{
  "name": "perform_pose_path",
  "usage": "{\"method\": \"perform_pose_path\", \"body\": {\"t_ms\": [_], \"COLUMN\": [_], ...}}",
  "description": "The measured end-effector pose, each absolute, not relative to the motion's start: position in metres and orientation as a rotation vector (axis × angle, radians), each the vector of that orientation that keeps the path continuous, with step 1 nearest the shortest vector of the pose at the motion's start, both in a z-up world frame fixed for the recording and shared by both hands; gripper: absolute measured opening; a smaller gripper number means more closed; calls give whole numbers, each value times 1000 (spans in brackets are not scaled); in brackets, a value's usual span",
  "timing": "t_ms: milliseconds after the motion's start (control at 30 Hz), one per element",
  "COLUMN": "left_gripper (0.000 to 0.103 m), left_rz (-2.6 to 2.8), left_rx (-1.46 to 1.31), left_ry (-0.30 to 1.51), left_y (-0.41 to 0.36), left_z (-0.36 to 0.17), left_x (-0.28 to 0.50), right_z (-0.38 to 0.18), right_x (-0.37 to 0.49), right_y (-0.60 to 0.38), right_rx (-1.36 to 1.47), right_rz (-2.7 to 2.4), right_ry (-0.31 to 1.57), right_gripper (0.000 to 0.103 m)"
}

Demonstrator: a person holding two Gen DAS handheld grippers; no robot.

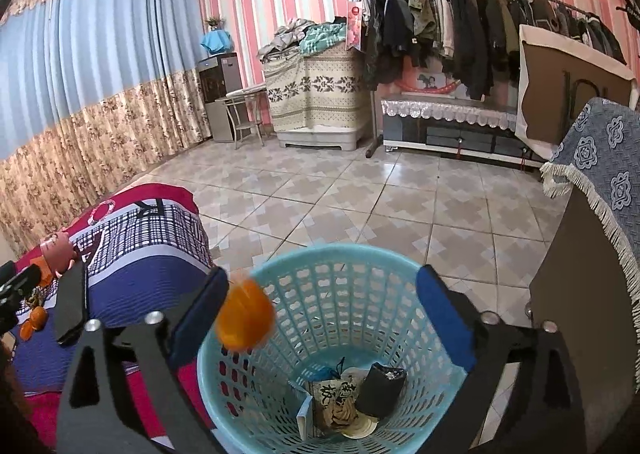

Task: Collect trash
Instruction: 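Open the left tool to drop the tan bag while the right tool drops the orange peel, then move both tools back over the items on the bed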

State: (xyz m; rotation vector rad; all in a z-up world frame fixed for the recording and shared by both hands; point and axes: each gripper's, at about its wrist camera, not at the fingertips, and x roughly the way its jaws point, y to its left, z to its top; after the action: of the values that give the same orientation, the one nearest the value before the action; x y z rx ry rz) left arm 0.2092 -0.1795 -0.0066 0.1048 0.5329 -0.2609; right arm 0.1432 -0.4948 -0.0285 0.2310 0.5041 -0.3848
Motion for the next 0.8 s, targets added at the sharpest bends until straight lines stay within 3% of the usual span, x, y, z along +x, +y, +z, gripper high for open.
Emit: {"method": "perform_pose_path", "body": {"t_ms": [800], "left_gripper": [97], "left_rz": [-32], "left_rx": [71], "left_ry": [572], "left_y": [-25], "left_z": [-18], "left_x": [203], "right_z": [-30], "right_x": [168], "right_y": [-442], "right_rx": [202], "right_rz": [-368], "right_ry": [511], "right_gripper": [98]}}
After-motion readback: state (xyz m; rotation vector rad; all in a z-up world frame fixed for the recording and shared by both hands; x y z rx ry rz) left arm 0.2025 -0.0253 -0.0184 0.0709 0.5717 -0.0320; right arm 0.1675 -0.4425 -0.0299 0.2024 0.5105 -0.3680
